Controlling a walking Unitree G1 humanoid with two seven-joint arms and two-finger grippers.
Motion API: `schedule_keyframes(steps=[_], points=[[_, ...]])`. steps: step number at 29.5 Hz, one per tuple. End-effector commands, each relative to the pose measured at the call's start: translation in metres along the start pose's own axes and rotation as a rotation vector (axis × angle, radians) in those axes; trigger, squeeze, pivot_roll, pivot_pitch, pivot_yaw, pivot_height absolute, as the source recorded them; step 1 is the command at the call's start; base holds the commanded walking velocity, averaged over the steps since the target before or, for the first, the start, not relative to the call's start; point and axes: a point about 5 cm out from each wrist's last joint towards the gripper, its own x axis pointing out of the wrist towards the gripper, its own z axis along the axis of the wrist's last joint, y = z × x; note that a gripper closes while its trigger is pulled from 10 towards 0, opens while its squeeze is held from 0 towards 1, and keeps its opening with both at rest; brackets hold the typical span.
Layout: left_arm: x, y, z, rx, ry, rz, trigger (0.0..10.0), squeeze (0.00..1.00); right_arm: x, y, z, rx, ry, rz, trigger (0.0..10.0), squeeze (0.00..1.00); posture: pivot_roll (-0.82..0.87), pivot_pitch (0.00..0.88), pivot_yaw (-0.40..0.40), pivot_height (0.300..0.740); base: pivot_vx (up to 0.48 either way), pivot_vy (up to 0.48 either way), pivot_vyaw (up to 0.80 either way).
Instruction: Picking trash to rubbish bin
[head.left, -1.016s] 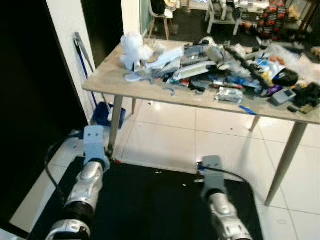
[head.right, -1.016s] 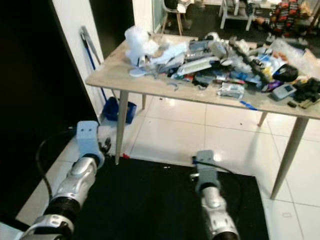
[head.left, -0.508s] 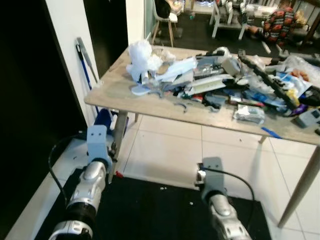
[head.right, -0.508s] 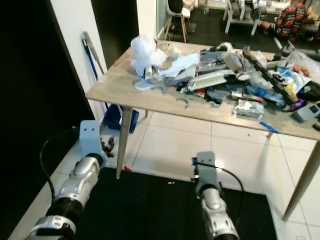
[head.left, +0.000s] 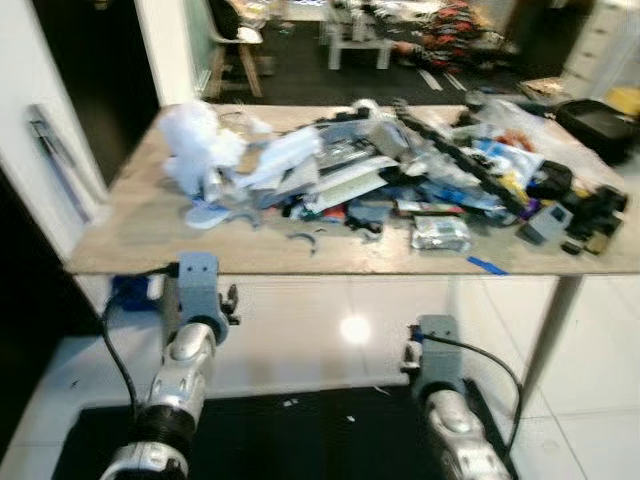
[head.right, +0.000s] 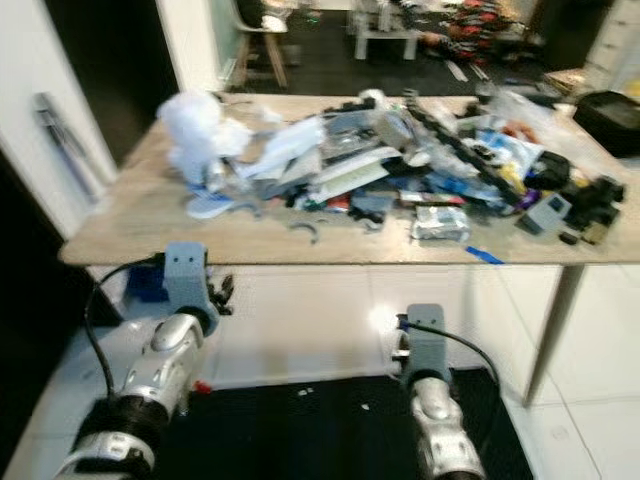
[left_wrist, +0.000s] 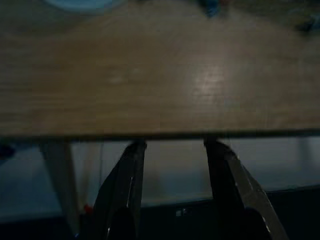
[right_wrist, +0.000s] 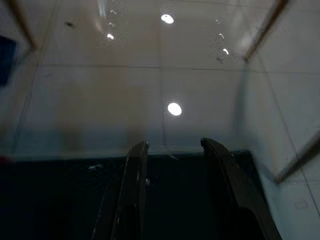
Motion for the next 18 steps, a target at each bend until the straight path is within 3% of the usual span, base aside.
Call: schedule_keyframes(steps=[1, 2, 3, 4, 5, 6, 9, 11, 12, 13, 16, 17, 18], points=[[-0.003, 0.007, 0.007, -0.019, -0.039, 0.004, 10.0, 0.00, -0.001, 0.005, 0.019, -0.031, -0.084, 0.072, 10.0, 0.00, -0.06, 0.092, 0.053, 0.740, 0.364, 0.000, 0.00], [-0.006, 0.015, 0.019, -0.078, -0.092, 0.013, 10.0, 0.00, -0.005, 0.015, 0.038, -0.024, -0.159, 0.165, 10.0, 0.00, -0.07, 0.098, 0.056, 0.740, 0.352, 0.000, 0.00], [-0.006, 0.015, 0.019, -0.078, -0.092, 0.013, 10.0, 0.00, -0.005, 0.015, 0.038, -0.024, -0.159, 0.165, 10.0, 0.00, -0.07, 0.098, 0.056, 0.740, 0.352, 0.000, 0.00], [-0.014, 0.028, 0.041, -0.163, -0.190, 0.001, 10.0, 0.00, -0.014, 0.024, 0.064, 0.010, -0.241, 0.276, 10.0, 0.00, -0.06, 0.100, 0.054, 0.740, 0.307, 0.000, 0.00], [-0.017, 0.032, 0.048, -0.188, -0.223, -0.010, 10.0, 0.00, -0.017, 0.027, 0.073, 0.023, -0.266, 0.312, 10.0, 0.00, -0.06, 0.100, 0.054, 0.740, 0.307, 0.000, 0.00], [-0.024, 0.039, 0.067, -0.246, -0.317, -0.039, 10.0, 0.00, -0.024, 0.029, 0.099, 0.089, -0.350, 0.358, 10.0, 0.00, -0.06, 0.108, 0.049, 0.740, 0.270, 0.000, 0.00], [-0.026, 0.041, 0.071, -0.258, -0.339, -0.046, 10.0, 0.00, -0.026, 0.029, 0.104, 0.105, -0.370, 0.367, 10.0, 0.00, -0.06, 0.108, 0.049, 0.740, 0.270, 0.000, 0.00], [-0.037, 0.047, 0.099, -0.355, -0.472, -0.109, 10.0, 0.00, -0.033, 0.029, 0.140, 0.175, -0.485, 0.423, 10.0, 0.00, -0.06, 0.108, 0.047, 0.740, 0.000, 0.000, 0.00], [-0.040, 0.049, 0.107, -0.357, -0.510, -0.139, 10.0, 0.00, -0.034, 0.029, 0.150, 0.150, -0.515, 0.440, 10.0, 0.00, -0.06, 0.105, 0.049, 0.740, 0.000, 0.000, 0.00], [-0.041, 0.049, 0.109, -0.308, -0.509, -0.170, 10.0, 0.00, -0.033, 0.029, 0.153, 0.109, -0.525, 0.447, 10.0, 0.00, -0.06, 0.103, 0.048, 0.740, 0.000, 0.000, 0.00], [-0.040, 0.048, 0.106, -0.265, -0.494, -0.185, 10.0, 0.00, -0.031, 0.028, 0.152, 0.075, -0.521, 0.447, 10.0, 0.00, -0.06, 0.103, 0.048, 0.740, 0.000, 0.000, 0.00], [-0.039, 0.046, 0.100, -0.206, -0.460, -0.201, 10.0, 0.00, -0.029, 0.028, 0.148, 0.036, -0.500, 0.435, 10.0, 0.00, -0.06, 0.098, 0.048, 0.740, 0.000, 0.000, 0.00], [-0.038, 0.039, 0.083, -0.068, -0.383, -0.243, 10.0, 0.00, -0.026, 0.027, 0.139, 0.007, -0.469, 0.414, 10.0, 0.00, -0.05, 0.098, 0.048, 0.740, 0.000, 0.000, 0.00]])
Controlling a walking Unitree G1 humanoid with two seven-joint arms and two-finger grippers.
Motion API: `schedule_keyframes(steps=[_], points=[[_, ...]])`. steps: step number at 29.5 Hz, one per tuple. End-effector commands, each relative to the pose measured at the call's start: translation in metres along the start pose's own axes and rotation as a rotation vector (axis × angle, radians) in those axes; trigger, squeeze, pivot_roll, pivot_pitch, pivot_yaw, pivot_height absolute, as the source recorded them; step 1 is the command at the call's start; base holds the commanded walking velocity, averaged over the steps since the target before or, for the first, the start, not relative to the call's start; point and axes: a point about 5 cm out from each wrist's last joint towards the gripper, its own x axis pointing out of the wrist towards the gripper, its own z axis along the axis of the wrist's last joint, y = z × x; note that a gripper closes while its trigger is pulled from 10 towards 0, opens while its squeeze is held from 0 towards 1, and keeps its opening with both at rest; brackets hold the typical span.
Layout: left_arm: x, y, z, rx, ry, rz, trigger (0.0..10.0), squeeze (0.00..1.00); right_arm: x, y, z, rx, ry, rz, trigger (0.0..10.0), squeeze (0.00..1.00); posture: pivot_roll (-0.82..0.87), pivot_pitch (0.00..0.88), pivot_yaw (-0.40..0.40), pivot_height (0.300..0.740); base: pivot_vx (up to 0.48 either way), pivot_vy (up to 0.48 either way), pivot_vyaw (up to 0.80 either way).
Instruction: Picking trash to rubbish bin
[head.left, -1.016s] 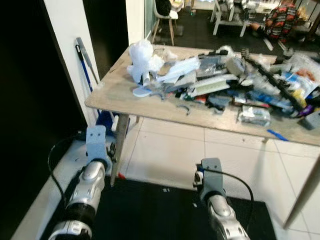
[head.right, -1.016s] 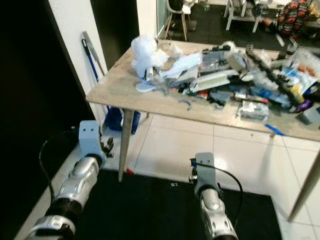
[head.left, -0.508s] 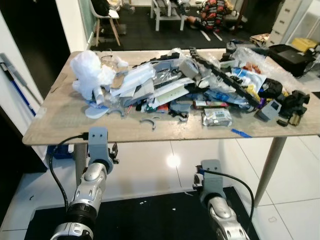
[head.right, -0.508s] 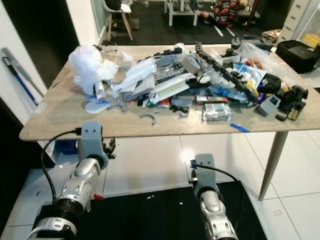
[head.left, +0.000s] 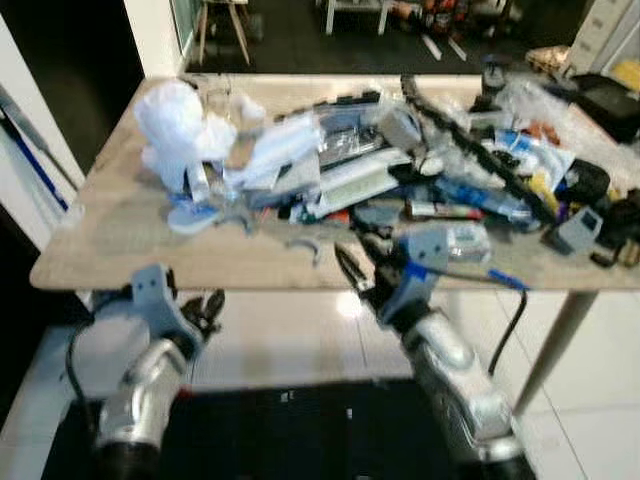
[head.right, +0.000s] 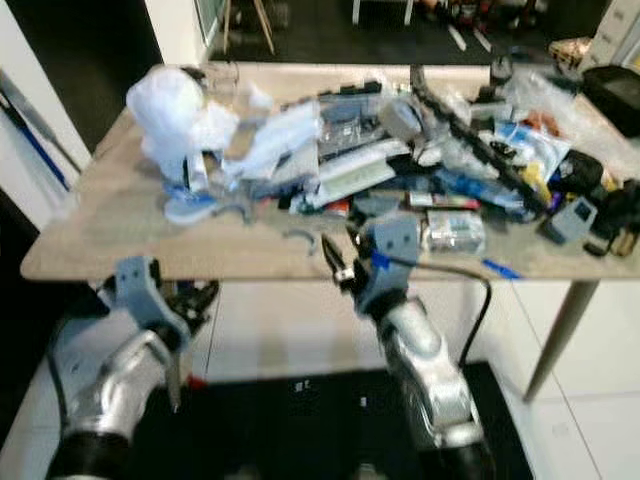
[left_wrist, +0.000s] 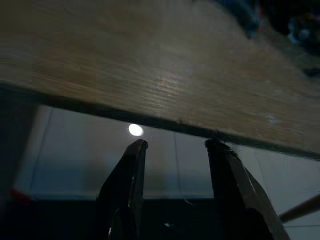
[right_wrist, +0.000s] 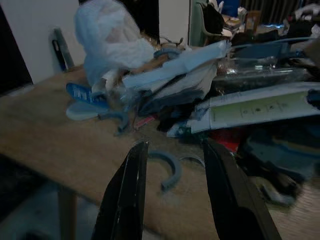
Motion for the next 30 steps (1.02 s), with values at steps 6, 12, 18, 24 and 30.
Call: schedule_keyframes(steps=[6, 12, 18, 24, 30], points=[[-0.015, -0.022, -0.003, 0.620, 0.093, -0.327, 10.0, 0.00, -0.014, -0.007, -0.028, -0.017, 0.151, -0.078, 10.0, 0.00, -0.06, 0.090, 0.052, 0.740, 0.000, 0.000, 0.00], [-0.029, -0.026, -0.027, 0.700, 0.213, -0.484, 10.0, 0.00, -0.017, -0.013, -0.031, -0.015, 0.176, -0.120, 10.0, 0.00, -0.06, 0.089, 0.051, 0.740, 0.000, 0.000, 0.00], [-0.020, -0.036, 0.006, 0.520, 0.020, -0.431, 10.0, 0.00, -0.017, -0.015, -0.029, -0.008, 0.148, -0.140, 10.0, 0.00, -0.05, 0.088, 0.053, 0.740, 0.000, 0.000, 0.00], [0.000, -0.042, 0.044, 0.324, -0.221, -0.221, 10.0, 0.00, -0.020, -0.017, -0.033, -0.006, 0.160, -0.162, 10.0, 0.00, -0.05, 0.090, 0.060, 0.740, 0.000, 0.000, 0.00], [0.010, -0.037, 0.058, 0.169, -0.342, 0.038, 10.0, 0.00, -0.024, -0.020, -0.035, -0.014, 0.149, -0.204, 10.0, 0.00, -0.05, 0.093, 0.059, 0.740, 0.000, 0.000, 0.00]])
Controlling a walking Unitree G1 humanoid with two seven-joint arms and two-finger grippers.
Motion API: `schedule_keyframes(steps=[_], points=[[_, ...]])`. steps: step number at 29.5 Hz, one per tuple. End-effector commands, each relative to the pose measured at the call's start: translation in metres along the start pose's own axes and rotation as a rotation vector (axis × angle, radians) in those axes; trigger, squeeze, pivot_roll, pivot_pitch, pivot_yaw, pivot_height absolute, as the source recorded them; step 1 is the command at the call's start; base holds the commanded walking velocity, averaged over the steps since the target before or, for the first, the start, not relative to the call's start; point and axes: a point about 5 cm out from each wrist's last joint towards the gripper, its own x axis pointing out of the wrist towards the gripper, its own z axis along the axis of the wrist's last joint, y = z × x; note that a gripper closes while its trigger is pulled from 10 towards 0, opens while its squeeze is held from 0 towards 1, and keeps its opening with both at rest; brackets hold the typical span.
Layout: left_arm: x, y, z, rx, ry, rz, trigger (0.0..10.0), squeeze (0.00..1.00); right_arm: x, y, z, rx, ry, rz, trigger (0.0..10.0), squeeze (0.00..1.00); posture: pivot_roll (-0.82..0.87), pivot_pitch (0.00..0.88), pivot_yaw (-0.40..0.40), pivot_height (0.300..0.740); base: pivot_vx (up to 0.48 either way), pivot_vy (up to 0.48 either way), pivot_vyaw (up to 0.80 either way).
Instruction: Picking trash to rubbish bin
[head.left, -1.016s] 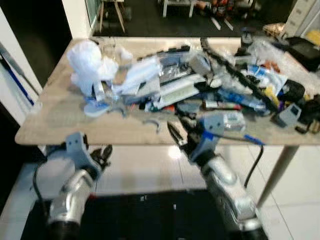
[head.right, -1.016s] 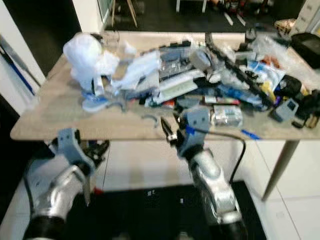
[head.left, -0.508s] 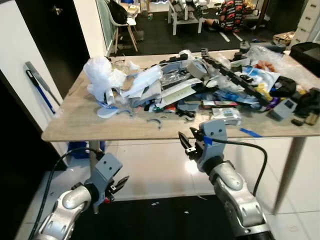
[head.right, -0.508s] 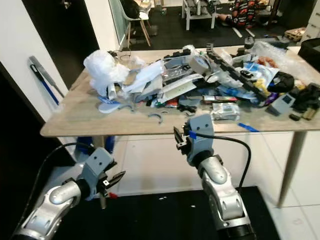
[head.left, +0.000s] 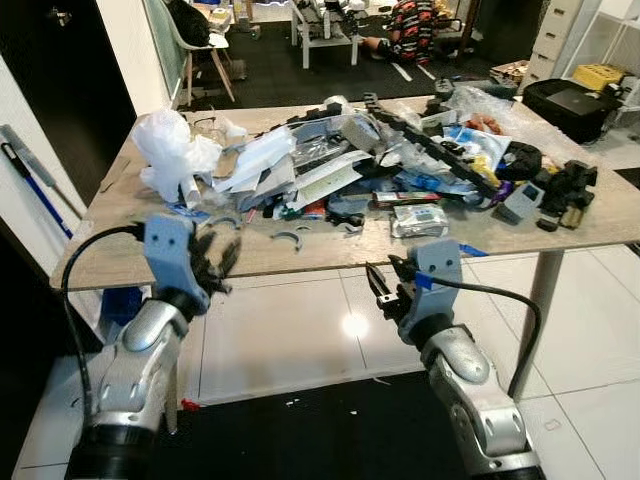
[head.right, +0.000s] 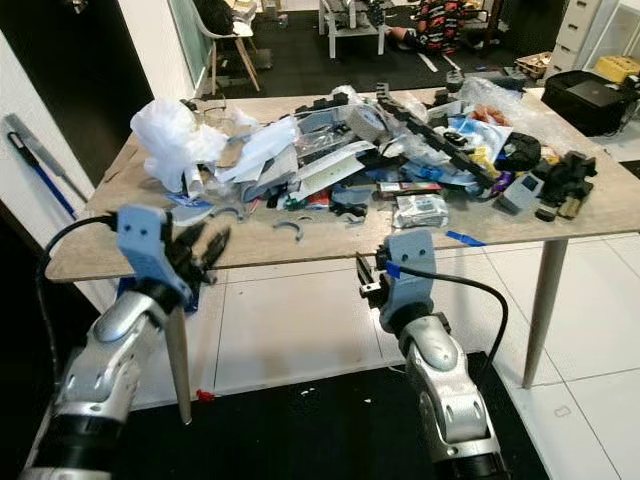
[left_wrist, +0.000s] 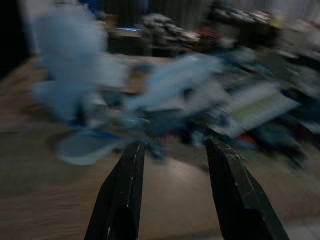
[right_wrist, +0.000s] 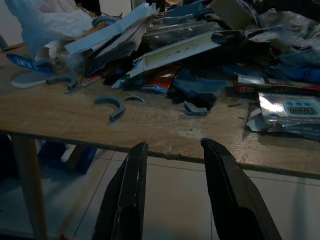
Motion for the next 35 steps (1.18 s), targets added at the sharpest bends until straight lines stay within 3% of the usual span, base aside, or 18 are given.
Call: schedule_keyframes(steps=[1, 5, 14, 22, 35], points=[[-0.001, 0.004, -0.004, 0.001, 0.008, 0.043, 10.0, 0.00, -0.002, -0.002, -0.005, 0.000, 0.011, -0.016, 10.0, 0.00, -0.05, 0.095, 0.059, 0.740, 0.000, 0.000, 0.00], [0.000, -0.008, -0.013, 0.116, 0.071, -0.010, 10.0, 0.00, -0.005, -0.011, -0.012, -0.069, 0.032, -0.086, 10.0, 0.00, -0.06, 0.101, 0.059, 0.740, 0.000, 0.000, 0.00], [-0.002, -0.014, -0.023, 0.181, 0.106, -0.029, 10.0, 0.00, -0.009, -0.022, -0.021, -0.075, 0.049, -0.149, 10.0, 0.00, -0.06, 0.102, 0.055, 0.740, 0.000, 0.000, 0.00], [-0.002, -0.019, -0.026, 0.173, 0.099, -0.021, 10.0, 0.00, -0.009, -0.020, -0.027, -0.076, 0.060, -0.159, 10.0, 0.00, -0.06, 0.100, 0.054, 0.740, 0.204, 0.000, 0.00], [-0.001, -0.019, -0.024, 0.163, 0.083, -0.027, 10.0, 0.00, -0.003, -0.007, -0.013, -0.122, -0.011, -0.073, 10.0, 0.00, -0.07, 0.099, 0.056, 0.740, 0.405, 0.000, 0.00]])
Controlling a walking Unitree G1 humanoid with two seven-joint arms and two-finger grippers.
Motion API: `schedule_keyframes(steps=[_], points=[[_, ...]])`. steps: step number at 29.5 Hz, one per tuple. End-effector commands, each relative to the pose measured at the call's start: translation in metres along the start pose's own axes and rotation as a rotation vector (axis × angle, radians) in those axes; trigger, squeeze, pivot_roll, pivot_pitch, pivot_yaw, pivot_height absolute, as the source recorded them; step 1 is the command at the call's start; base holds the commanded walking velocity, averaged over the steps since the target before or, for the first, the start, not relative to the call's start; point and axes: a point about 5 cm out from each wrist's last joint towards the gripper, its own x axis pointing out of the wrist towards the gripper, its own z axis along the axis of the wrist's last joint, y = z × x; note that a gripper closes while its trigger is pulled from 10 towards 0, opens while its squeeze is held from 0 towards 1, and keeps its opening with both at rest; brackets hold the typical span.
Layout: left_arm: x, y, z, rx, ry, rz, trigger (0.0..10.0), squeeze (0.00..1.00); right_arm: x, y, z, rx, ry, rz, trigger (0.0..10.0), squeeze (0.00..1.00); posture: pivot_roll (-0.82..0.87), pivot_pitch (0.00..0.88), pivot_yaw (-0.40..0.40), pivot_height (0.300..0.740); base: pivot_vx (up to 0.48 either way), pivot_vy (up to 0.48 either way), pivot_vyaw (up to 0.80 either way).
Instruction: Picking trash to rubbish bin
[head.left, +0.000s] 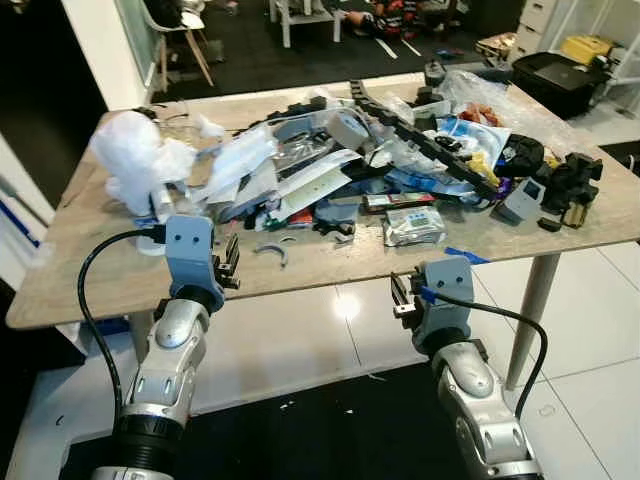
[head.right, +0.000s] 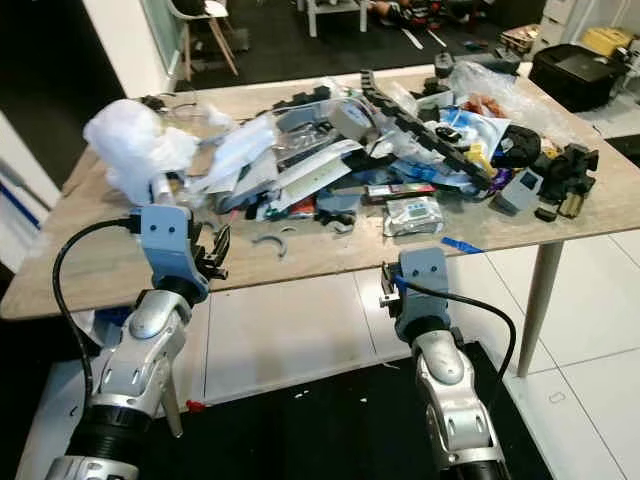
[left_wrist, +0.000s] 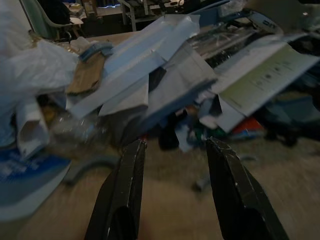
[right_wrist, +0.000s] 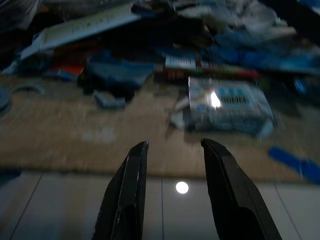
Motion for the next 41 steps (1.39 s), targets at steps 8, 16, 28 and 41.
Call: schedule_keyframes(steps=[8, 16, 28, 41], points=[[-0.004, 0.009, -0.005, -0.017, 0.002, 0.032, 10.0, 0.00, 0.001, 0.017, 0.009, -0.025, -0.044, 0.108, 10.0, 0.00, -0.07, 0.101, 0.055, 0.740, 0.048, 0.000, 0.00], [-0.005, 0.015, -0.005, -0.024, -0.003, 0.054, 10.0, 0.00, 0.000, 0.021, 0.010, -0.028, -0.048, 0.130, 10.0, 0.00, -0.07, 0.106, 0.052, 0.740, 0.000, 0.000, 0.00], [-0.006, 0.015, -0.006, -0.019, -0.001, 0.050, 10.0, 0.00, -0.001, 0.021, 0.008, -0.032, -0.032, 0.133, 10.0, 0.00, -0.07, 0.108, 0.051, 0.740, 0.000, 0.000, 0.00], [-0.005, 0.012, -0.004, 0.005, 0.004, 0.014, 10.0, 0.00, -0.001, 0.018, 0.006, -0.007, -0.034, 0.134, 10.0, 1.00, -0.06, 0.104, 0.057, 0.740, 0.000, 0.000, 0.00]])
